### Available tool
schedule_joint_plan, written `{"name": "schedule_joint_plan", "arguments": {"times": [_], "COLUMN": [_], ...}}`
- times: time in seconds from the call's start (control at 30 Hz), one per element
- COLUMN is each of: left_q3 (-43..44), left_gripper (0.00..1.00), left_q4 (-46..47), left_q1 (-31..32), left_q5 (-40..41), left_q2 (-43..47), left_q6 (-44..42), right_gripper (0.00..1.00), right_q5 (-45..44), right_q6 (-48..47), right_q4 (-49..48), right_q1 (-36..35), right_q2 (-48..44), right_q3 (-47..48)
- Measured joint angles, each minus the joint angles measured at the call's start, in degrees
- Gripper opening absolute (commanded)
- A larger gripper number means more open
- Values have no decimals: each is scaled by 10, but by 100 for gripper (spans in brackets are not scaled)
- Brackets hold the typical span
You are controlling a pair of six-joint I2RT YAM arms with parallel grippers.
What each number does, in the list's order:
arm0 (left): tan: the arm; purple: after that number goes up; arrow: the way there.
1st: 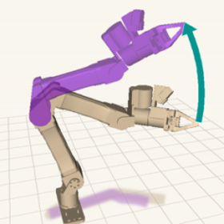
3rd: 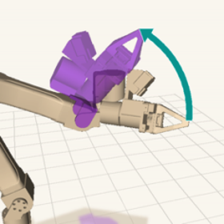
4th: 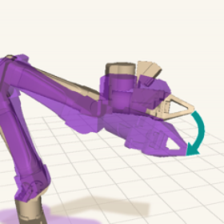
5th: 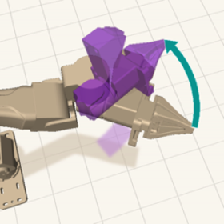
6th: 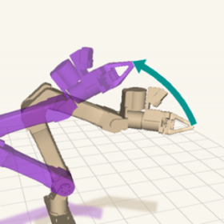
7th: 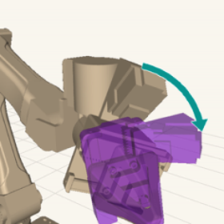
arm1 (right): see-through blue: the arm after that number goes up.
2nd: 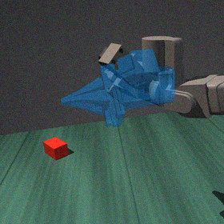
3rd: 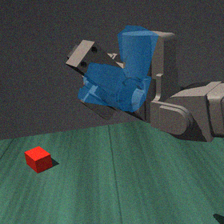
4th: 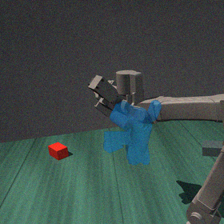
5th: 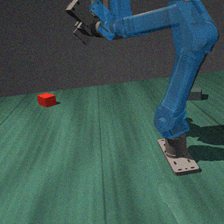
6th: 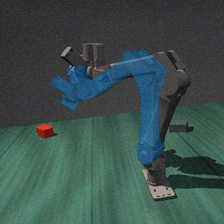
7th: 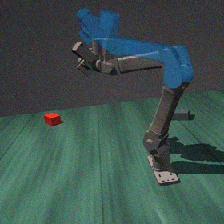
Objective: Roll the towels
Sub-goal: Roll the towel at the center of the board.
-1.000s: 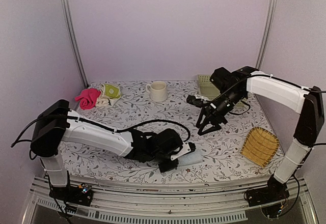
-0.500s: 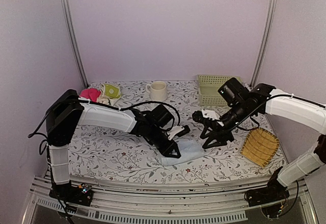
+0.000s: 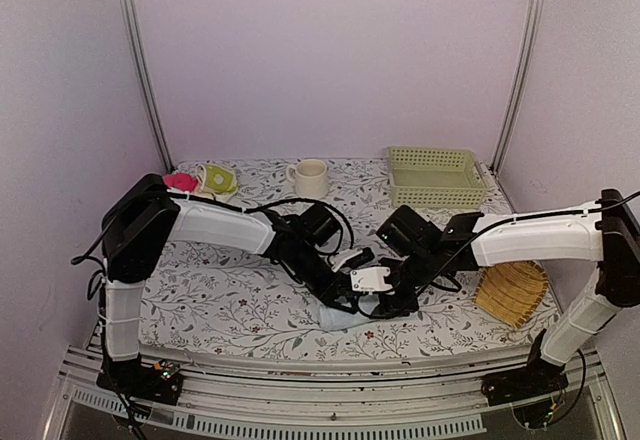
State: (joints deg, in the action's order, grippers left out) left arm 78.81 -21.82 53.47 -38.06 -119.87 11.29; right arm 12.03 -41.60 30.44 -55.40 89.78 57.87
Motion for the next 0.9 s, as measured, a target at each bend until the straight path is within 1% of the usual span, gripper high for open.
{"name": "schedule_joint_plan", "arguments": {"times": [0.1, 0.13, 0.2, 0.23, 0.3, 0.37, 0.4, 0.43, 0.47, 0.53, 0.57, 0.67, 0.77, 0.83, 0.87, 0.9], "left_q3": [3, 3, 6, 7, 7, 6, 2, -5, -18, -58, -90, -205, -301, -359, -388, -406], "left_gripper": [7, 6, 6, 8, 19, 36, 41, 44, 45, 54, 56, 57, 54, 53, 53, 53], "left_q4": [-1, -2, -3, -5, -6, -8, -5, 0, 8, 31, 48, 104, 160, 194, 214, 226], "left_q1": [-5, -5, -6, -7, -9, -12, -12, -13, -12, -10, -9, -3, 18, 64, 103, 131], "left_q5": [-11, -14, -17, -18, -16, -10, -3, 9, 27, 64, 91, 168, 259, 344, 397, 425], "left_q2": [-4, -5, -7, -9, -9, -9, -6, 0, 11, 46, 73, 183, 280, 339, 368, 387], "left_q6": [2, 2, 2, 2, 1, -1, -3, -3, 1, 6, 10, 26, 34, 33, 32, 31], "right_gripper": [57, 53, 40, 33, 25, 20, 20, 18, 16, 15, 14, 13, 13, 12, 12, 12], "right_q5": [-18, -24, -37, -49, -61, -66, -67, -65, -62, -51, -42, -3, 50, 89, 111, 130], "right_q6": [-6, -8, -13, -13, -21, -22, -20, -19, -18, -17, -16, -12, -9, -6, -5, -4], "right_q4": [-29, -38, -54, -65, -82, -96, -101, -104, -107, -111, -112, -94, -54, -20, 3, 20], "right_q1": [-11, -16, -24, -27, -27, -28, -28, -28, -28, -28, -27, -17, 4, 22, 32, 40], "right_q2": [35, 46, 62, 69, 75, 79, 80, 81, 81, 84, 87, 97, 114, 133, 145, 156], "right_q3": [-6, -10, -17, -17, -18, -20, -22, -22, -22, -21, -19, -5, 24, 52, 69, 84]}}
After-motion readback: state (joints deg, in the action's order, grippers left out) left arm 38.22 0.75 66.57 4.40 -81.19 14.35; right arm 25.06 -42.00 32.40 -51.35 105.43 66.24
